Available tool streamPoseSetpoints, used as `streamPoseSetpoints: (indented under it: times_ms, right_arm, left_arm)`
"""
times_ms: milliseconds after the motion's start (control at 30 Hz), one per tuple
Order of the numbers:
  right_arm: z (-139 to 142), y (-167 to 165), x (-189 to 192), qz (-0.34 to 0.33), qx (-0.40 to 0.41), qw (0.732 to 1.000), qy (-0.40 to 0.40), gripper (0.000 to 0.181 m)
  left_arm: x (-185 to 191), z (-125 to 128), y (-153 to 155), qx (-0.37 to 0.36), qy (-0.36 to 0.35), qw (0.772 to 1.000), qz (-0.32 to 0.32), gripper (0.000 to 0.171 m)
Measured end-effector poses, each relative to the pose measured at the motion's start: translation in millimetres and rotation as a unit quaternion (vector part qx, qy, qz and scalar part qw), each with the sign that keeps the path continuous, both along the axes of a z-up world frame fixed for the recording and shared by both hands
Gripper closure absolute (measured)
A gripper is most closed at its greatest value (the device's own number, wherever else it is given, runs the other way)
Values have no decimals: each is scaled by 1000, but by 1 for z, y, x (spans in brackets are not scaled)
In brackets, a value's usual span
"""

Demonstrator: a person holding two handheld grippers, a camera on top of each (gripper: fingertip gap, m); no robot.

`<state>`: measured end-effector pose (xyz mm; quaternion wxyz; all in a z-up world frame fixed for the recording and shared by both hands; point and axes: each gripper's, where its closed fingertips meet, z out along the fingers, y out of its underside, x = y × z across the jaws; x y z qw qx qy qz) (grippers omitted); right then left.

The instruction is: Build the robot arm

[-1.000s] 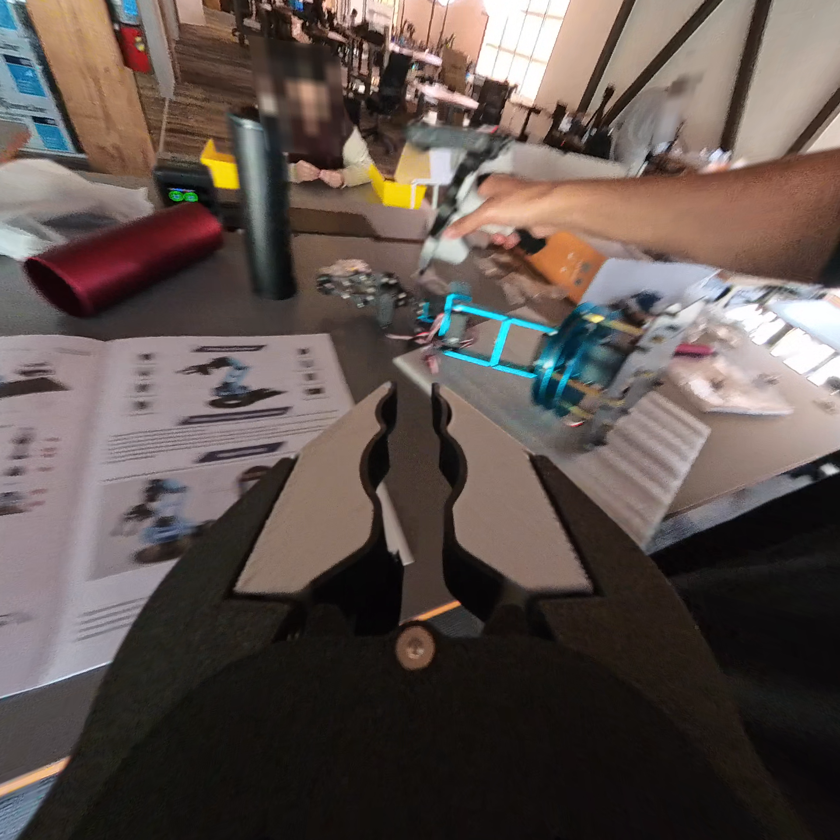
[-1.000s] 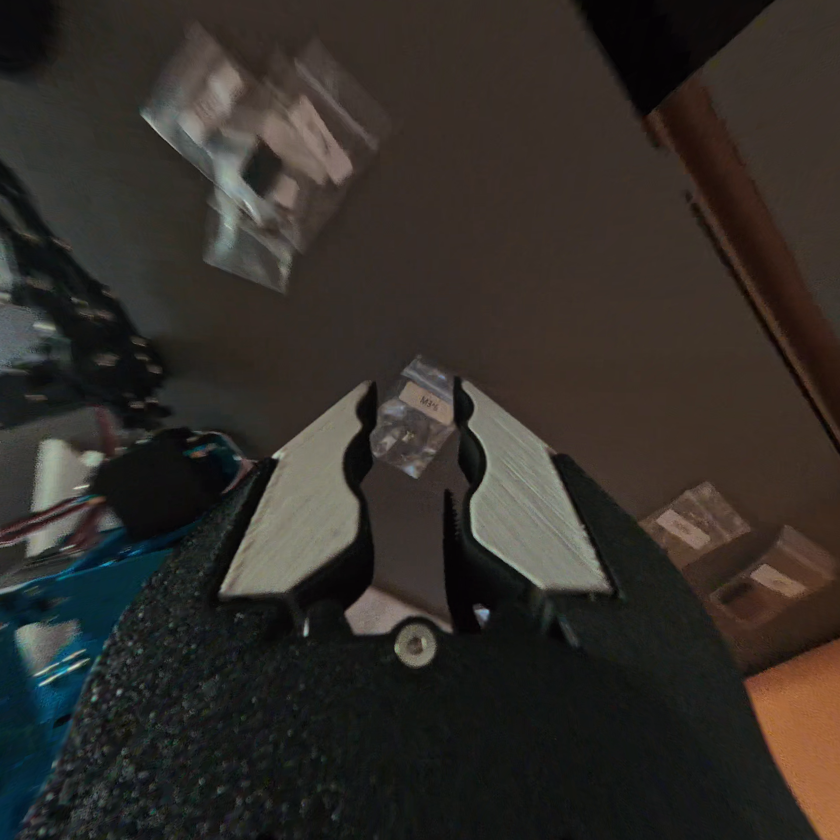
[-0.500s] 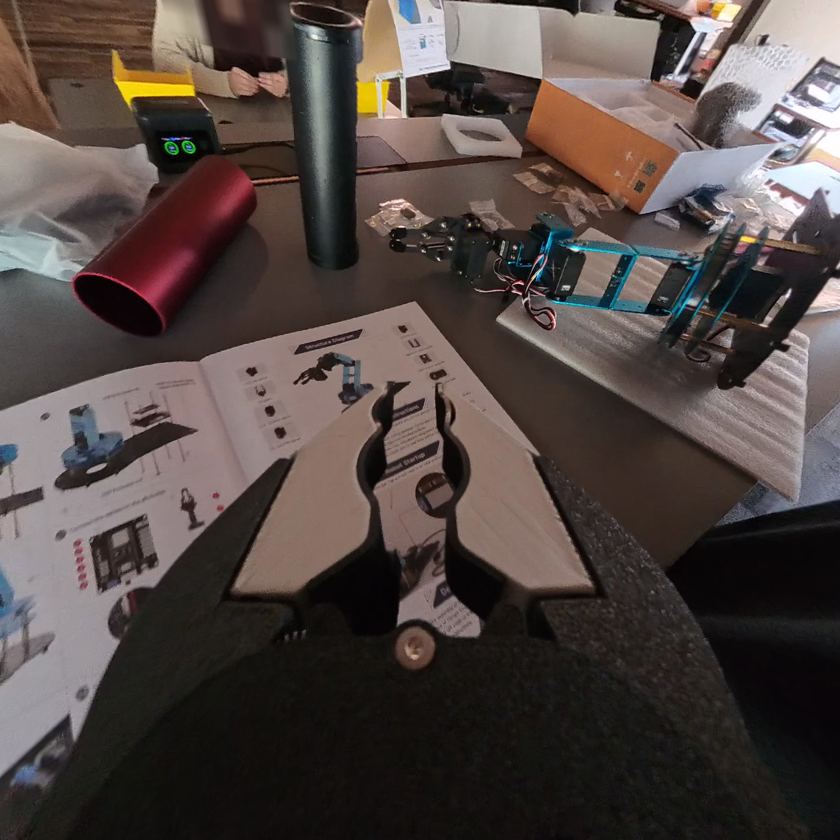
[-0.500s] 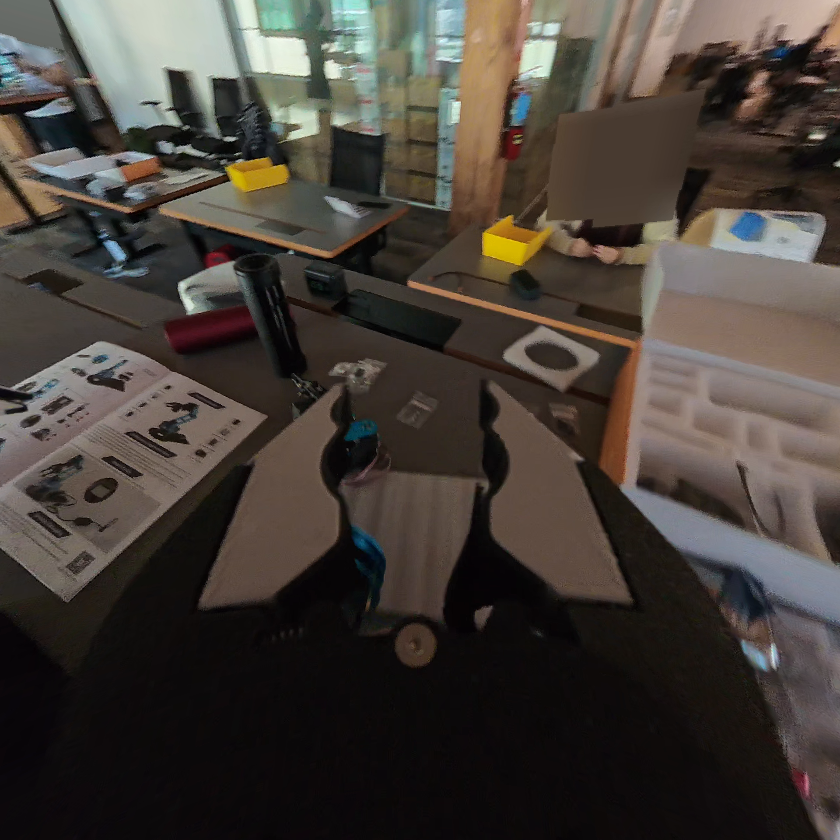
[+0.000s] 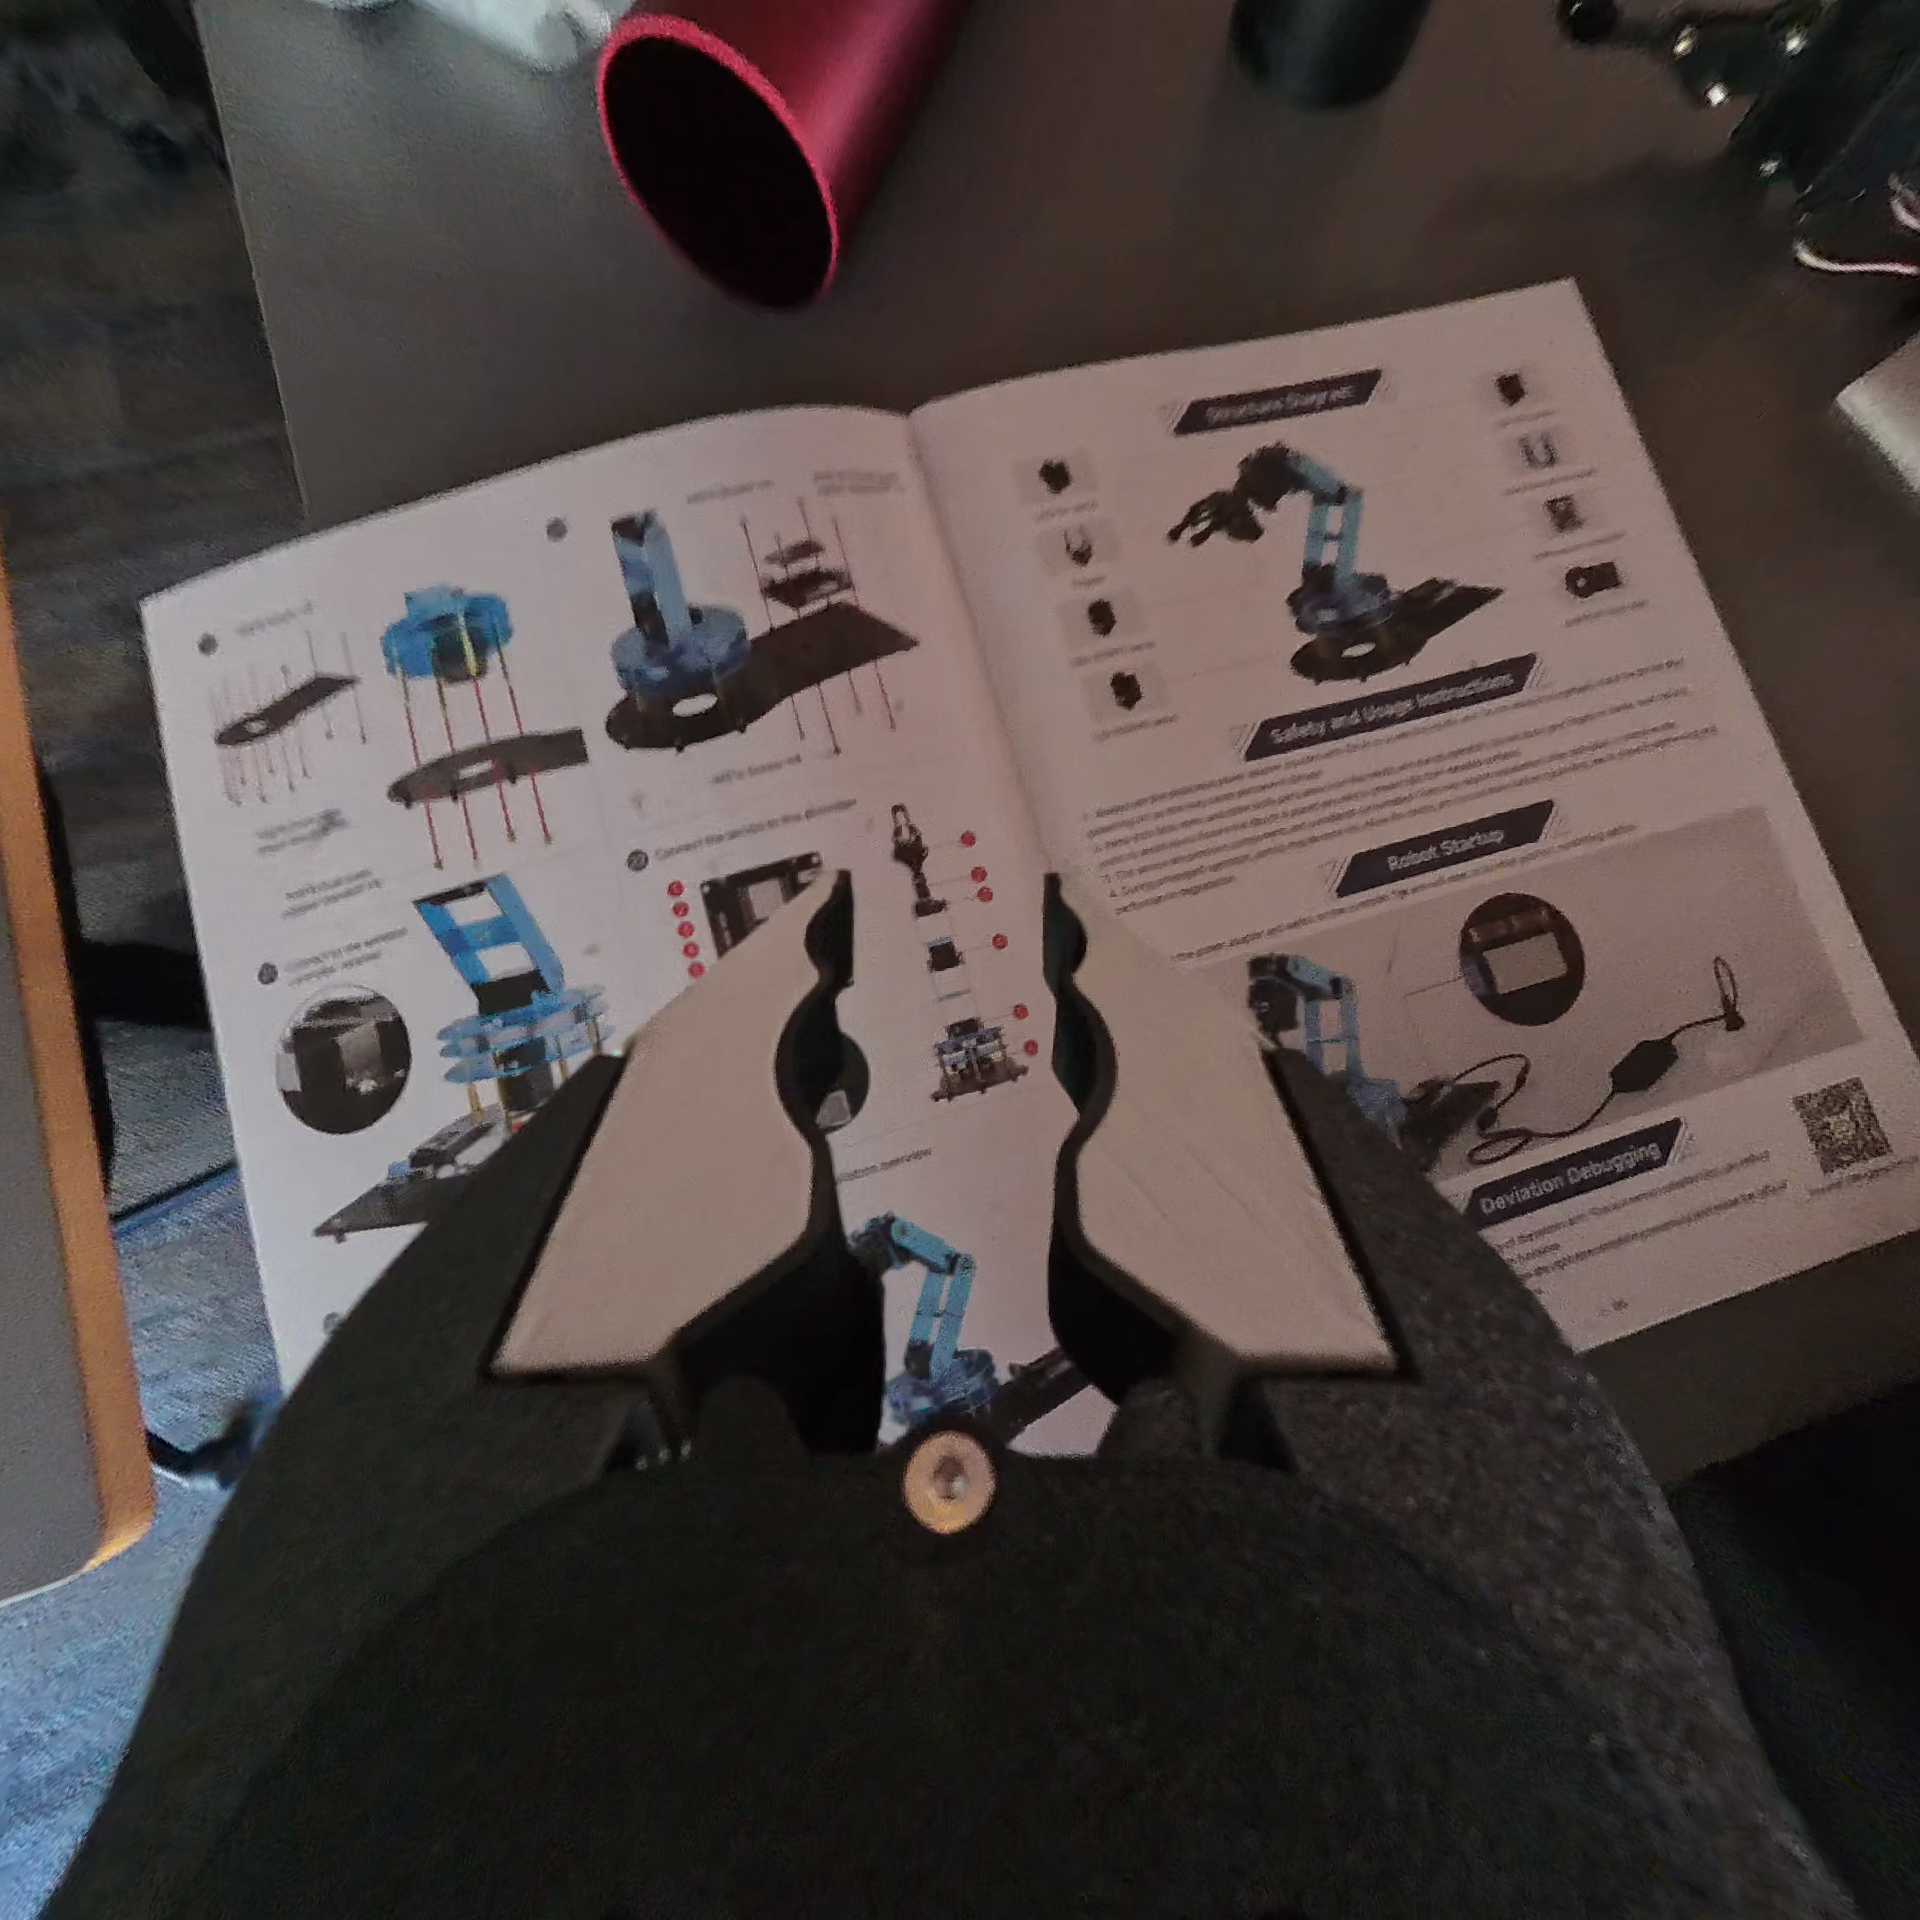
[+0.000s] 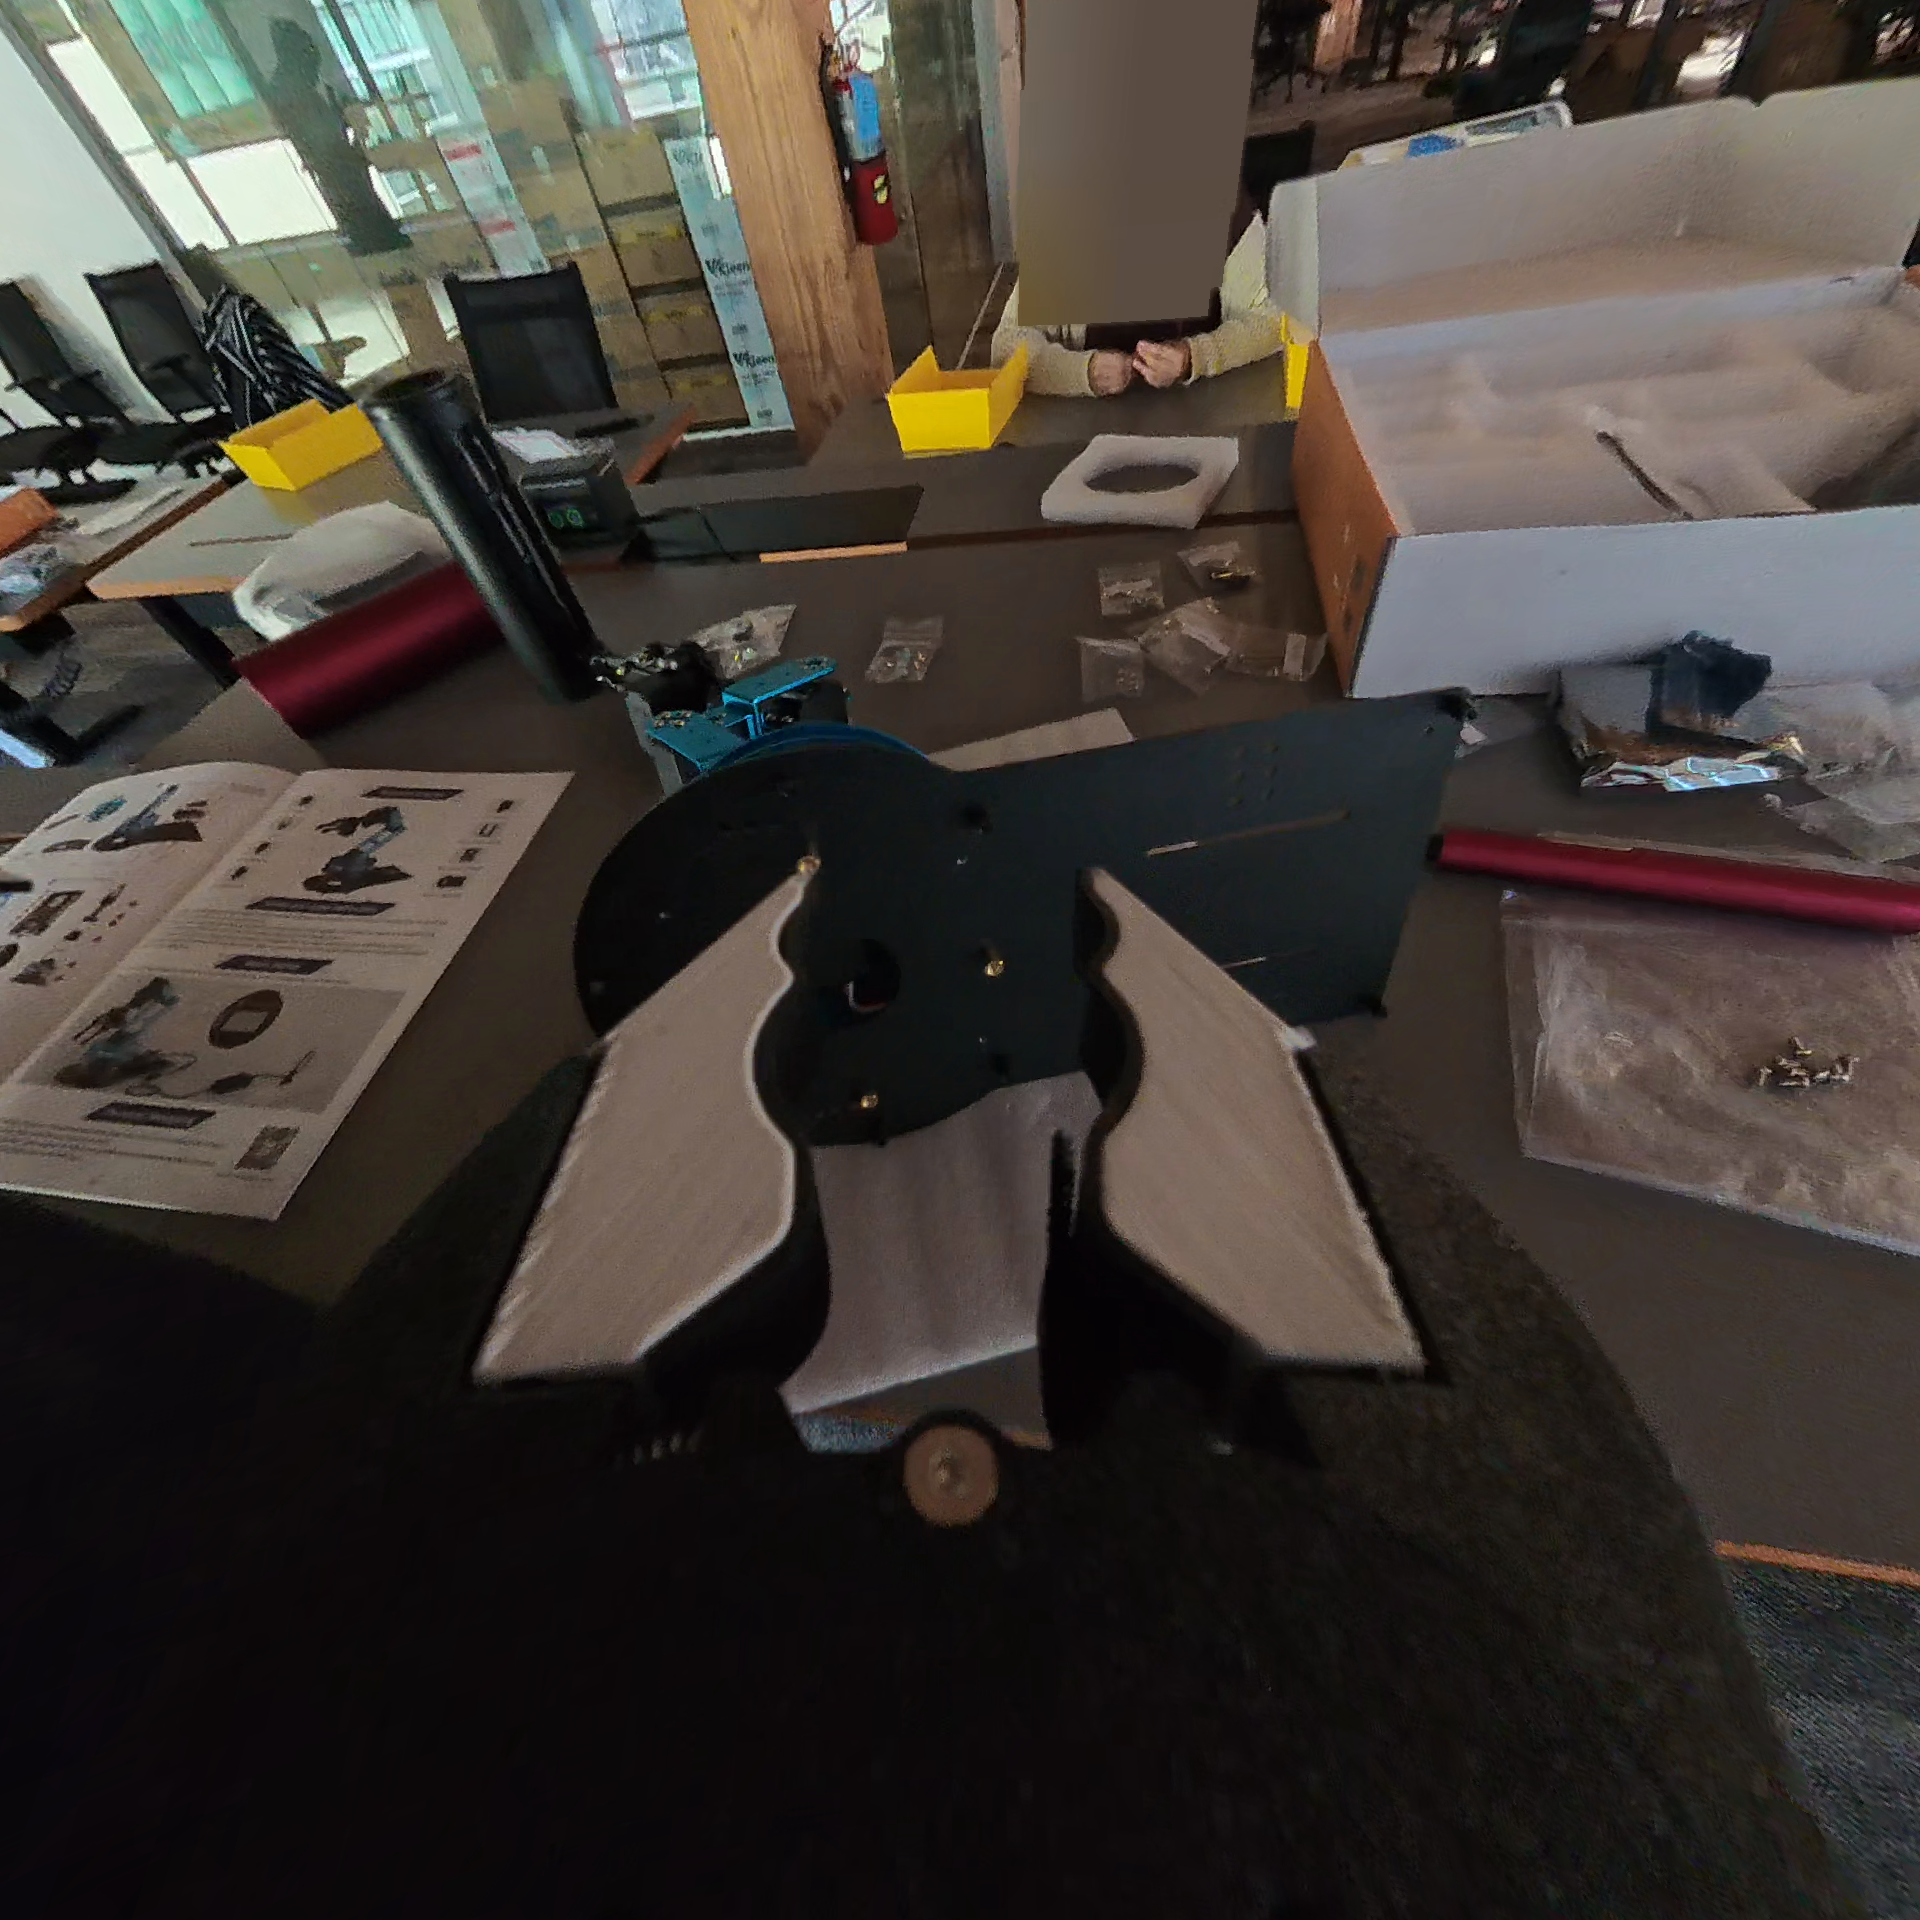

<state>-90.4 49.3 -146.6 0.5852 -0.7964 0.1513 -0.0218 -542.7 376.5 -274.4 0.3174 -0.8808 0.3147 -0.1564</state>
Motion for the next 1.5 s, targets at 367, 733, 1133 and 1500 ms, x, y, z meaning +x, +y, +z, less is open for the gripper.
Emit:
streamPoseSetpoints:
  times_ms: [367,733,1133,1500]
  right_arm:
    - [38,3,5,6,8,1000,2,145]
    - [14,22,-1,27,-60,998,0,148]
    - [2,4,14,17,-54,998,24,148]
    - [-20,-30,52,2,-53,997,55,149]
  left_arm:
    - [-15,-13,25,-18,-4,1000,16,130]
    - [-10,-17,26,-23,-25,999,22,134]
    - [8,-9,18,-14,-10,1000,17,136]
    - [38,8,8,6,10,1000,26,138]
